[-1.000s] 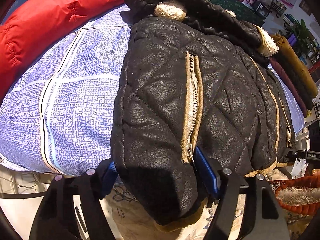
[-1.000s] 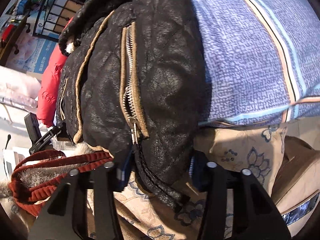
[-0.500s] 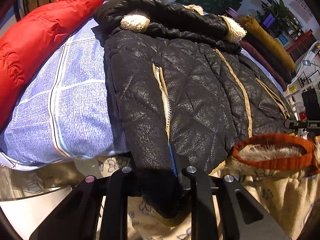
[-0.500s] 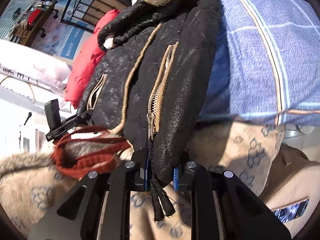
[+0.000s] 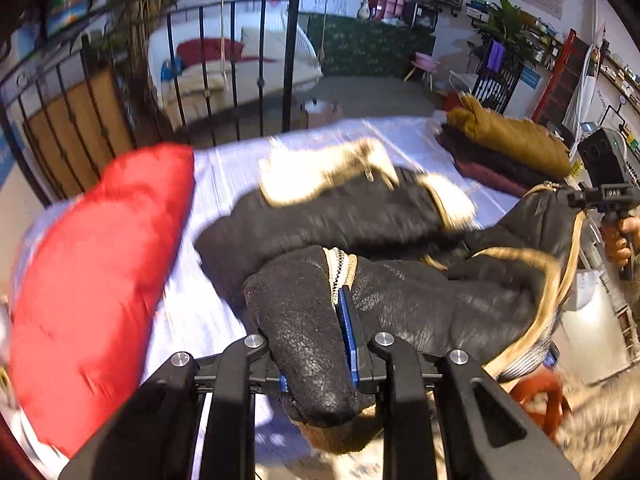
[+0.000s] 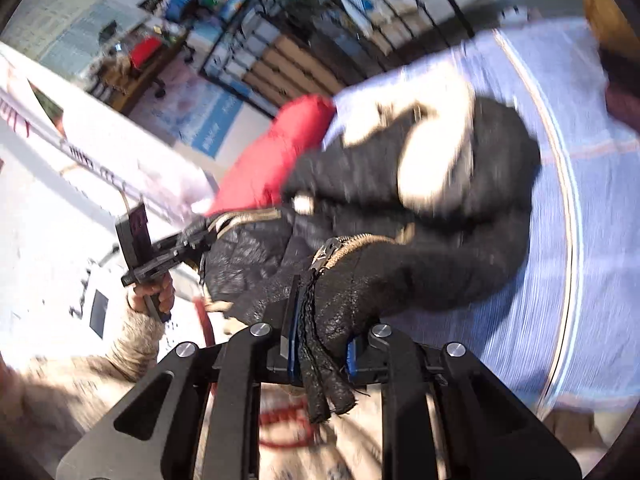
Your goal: Fold large clothes
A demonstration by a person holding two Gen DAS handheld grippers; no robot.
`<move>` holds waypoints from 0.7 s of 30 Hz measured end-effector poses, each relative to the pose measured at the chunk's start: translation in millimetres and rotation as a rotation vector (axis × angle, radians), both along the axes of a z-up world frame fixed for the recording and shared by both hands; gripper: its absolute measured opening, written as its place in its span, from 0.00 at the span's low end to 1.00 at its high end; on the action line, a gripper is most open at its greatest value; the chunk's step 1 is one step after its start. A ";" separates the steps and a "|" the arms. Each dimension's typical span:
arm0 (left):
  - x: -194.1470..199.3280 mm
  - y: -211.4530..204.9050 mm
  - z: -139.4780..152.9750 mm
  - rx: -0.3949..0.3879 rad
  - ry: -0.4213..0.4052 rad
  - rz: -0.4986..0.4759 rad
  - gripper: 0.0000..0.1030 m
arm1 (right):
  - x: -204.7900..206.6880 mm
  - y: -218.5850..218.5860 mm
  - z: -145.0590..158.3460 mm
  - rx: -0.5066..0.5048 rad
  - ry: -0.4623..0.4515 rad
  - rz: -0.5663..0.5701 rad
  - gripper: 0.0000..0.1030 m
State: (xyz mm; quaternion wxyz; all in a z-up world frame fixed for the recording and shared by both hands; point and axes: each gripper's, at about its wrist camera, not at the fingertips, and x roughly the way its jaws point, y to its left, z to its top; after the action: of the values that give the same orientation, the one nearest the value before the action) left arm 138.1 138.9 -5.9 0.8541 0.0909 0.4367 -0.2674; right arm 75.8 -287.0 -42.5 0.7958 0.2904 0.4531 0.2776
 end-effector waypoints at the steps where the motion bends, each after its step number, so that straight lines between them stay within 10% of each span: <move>1: 16.8 -2.8 3.5 -0.003 -0.007 0.000 0.19 | 16.1 -9.3 6.6 0.001 -0.008 -0.015 0.17; 13: 260.0 -56.8 -78.5 -0.095 0.216 0.258 0.22 | 239.0 -77.2 -55.3 0.048 0.236 -0.373 0.17; 21: 315.9 -70.0 -159.8 -0.040 0.323 0.309 0.25 | 303.9 -85.6 -165.6 0.049 0.417 -0.504 0.18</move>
State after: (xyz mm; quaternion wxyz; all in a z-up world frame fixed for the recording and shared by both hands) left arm 454.0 68.9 -165.7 0.8054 -0.0381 0.5713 -0.1532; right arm 379.8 -372.6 -208.1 0.7225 0.4629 0.5132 0.0172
